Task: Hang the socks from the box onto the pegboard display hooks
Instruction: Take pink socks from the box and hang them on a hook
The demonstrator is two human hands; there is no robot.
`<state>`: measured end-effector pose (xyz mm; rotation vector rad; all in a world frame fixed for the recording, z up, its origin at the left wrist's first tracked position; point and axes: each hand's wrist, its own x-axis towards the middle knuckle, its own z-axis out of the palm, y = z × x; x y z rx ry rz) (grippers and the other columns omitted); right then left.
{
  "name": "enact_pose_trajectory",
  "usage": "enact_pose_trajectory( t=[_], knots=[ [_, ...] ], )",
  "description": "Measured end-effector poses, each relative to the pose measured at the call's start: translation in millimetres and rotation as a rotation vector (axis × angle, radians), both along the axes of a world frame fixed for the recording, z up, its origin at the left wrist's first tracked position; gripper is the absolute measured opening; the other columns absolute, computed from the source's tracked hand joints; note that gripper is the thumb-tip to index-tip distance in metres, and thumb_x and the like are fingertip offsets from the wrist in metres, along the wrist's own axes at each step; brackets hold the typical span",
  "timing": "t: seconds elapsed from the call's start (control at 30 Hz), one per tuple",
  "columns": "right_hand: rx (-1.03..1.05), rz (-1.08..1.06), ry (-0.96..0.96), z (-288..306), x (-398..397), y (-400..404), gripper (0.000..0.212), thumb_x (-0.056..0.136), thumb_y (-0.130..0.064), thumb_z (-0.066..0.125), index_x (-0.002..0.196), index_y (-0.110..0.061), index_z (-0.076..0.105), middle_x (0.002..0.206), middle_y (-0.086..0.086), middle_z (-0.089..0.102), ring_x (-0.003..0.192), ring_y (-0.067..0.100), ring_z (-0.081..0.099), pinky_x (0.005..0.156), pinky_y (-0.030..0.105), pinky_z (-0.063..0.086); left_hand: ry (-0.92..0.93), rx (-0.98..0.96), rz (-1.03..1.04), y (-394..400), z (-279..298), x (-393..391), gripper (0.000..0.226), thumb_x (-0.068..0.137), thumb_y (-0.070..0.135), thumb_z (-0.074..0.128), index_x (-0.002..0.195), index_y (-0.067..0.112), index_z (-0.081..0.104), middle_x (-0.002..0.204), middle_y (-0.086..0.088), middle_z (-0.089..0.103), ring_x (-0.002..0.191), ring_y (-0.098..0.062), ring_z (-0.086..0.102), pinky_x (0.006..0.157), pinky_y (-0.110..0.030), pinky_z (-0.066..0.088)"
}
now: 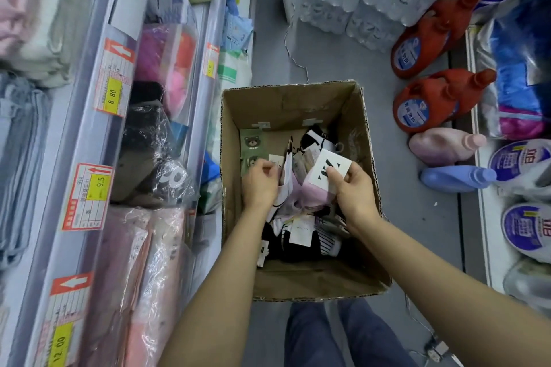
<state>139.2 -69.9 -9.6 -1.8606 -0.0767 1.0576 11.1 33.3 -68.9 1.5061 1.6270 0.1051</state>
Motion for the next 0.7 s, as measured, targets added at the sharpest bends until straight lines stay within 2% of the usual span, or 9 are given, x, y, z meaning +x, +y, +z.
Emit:
enact_pose_trajectory(
  t=[0.1, 0.2, 0.23, 0.3, 0.37, 0.47, 0.57, 0.63, 0.7],
  knots=[
    [-0.066, 0.097, -0.179, 0, 1, -11, 0.014, 0.097, -0.018, 0.056, 0.11, -0.018, 0.055, 0.105, 0.003, 0.068, 0.096, 0.02, 0.066, 0.084, 0.039, 0.055, 0.138, 0.032, -0.099, 15, -11, 6, 0.02, 0.09, 0.02, 0.067, 0.108, 0.013, 0.067, 0.11, -0.007, 0.069, 0.104, -0.027, 0.064, 0.086, -0.034, 0.052],
    [-0.098, 0.192, -0.258, 5, 2, -18, 0.018, 0.098, -0.022, 0.053, 0.115, -0.014, 0.052, 0.108, 0.004, 0.066, 0.095, 0.018, 0.063, 0.077, 0.033, 0.049, 0.23, -0.1, -0.241, 12, -17, 21, 0.059, 0.081, 0.059, 0.069, 0.111, 0.009, 0.061, 0.105, -0.01, 0.066, 0.1, -0.031, 0.062, 0.076, -0.035, 0.048],
    [-0.102, 0.219, -0.263, 7, 1, -20, 0.018, 0.098, -0.022, 0.053, 0.114, -0.014, 0.051, 0.109, 0.004, 0.065, 0.095, 0.018, 0.062, 0.077, 0.033, 0.049, 0.277, -0.106, -0.311, 8, -19, 25, 0.063, 0.08, 0.062, 0.068, 0.112, 0.008, 0.06, 0.106, -0.011, 0.065, 0.101, -0.032, 0.062, 0.074, -0.035, 0.047],
    [-0.107, 0.252, -0.257, 9, 1, -24, 0.016, 0.097, -0.022, 0.054, 0.111, -0.015, 0.048, 0.11, 0.005, 0.065, 0.098, 0.019, 0.062, 0.083, 0.039, 0.051, 0.347, -0.024, -0.354, 1, -20, 28, 0.045, 0.088, 0.048, 0.064, 0.114, 0.011, 0.061, 0.113, -0.014, 0.066, 0.104, -0.035, 0.062, 0.076, -0.037, 0.047],
    [-0.109, 0.273, -0.242, 11, 1, -26, 0.019, 0.096, -0.019, 0.056, 0.112, -0.017, 0.046, 0.115, 0.005, 0.063, 0.105, 0.022, 0.06, 0.091, 0.046, 0.05, 0.336, 0.103, -0.26, -1, -17, 26, 0.03, 0.095, 0.032, 0.056, 0.116, 0.011, 0.06, 0.115, -0.017, 0.065, 0.105, -0.038, 0.062, 0.077, -0.038, 0.048],
    [-0.12, 0.29, -0.206, 13, 1, -30, 0.024, 0.093, -0.013, 0.058, 0.114, -0.013, 0.045, 0.117, 0.005, 0.062, 0.107, 0.023, 0.059, 0.092, 0.049, 0.05, 0.3, 0.417, -0.253, -3, -16, 12, 0.022, 0.093, 0.022, 0.061, 0.109, 0.008, 0.057, 0.109, -0.014, 0.063, 0.095, -0.034, 0.062, 0.067, -0.035, 0.041],
    [-0.14, 0.319, -0.217, 16, -1, -34, 0.026, 0.092, -0.012, 0.059, 0.114, -0.012, 0.044, 0.116, 0.005, 0.062, 0.106, 0.023, 0.058, 0.089, 0.047, 0.051, 0.47, 0.697, -0.291, 2, -26, 0, 0.026, 0.085, 0.01, 0.065, 0.109, 0.011, 0.056, 0.106, -0.011, 0.06, 0.09, -0.027, 0.057, 0.07, -0.033, 0.044],
    [-0.146, 0.323, -0.223, 17, -2, -36, 0.027, 0.092, -0.012, 0.06, 0.114, -0.012, 0.043, 0.118, 0.006, 0.062, 0.106, 0.023, 0.059, 0.089, 0.047, 0.051, 0.459, 0.817, -0.473, 4, -32, 4, 0.039, 0.08, 0.005, 0.062, 0.118, 0.011, 0.056, 0.115, -0.011, 0.06, 0.096, -0.028, 0.056, 0.076, -0.035, 0.047],
    [-0.149, 0.323, -0.235, 18, -2, -38, 0.028, 0.092, -0.011, 0.06, 0.113, -0.012, 0.043, 0.118, 0.007, 0.062, 0.106, 0.023, 0.059, 0.088, 0.047, 0.051, 0.32, 0.723, -0.794, 4, -35, 19, 0.041, 0.082, 0.006, 0.062, 0.122, 0.011, 0.058, 0.121, -0.011, 0.059, 0.106, -0.031, 0.057, 0.082, -0.037, 0.047]
  ],
)
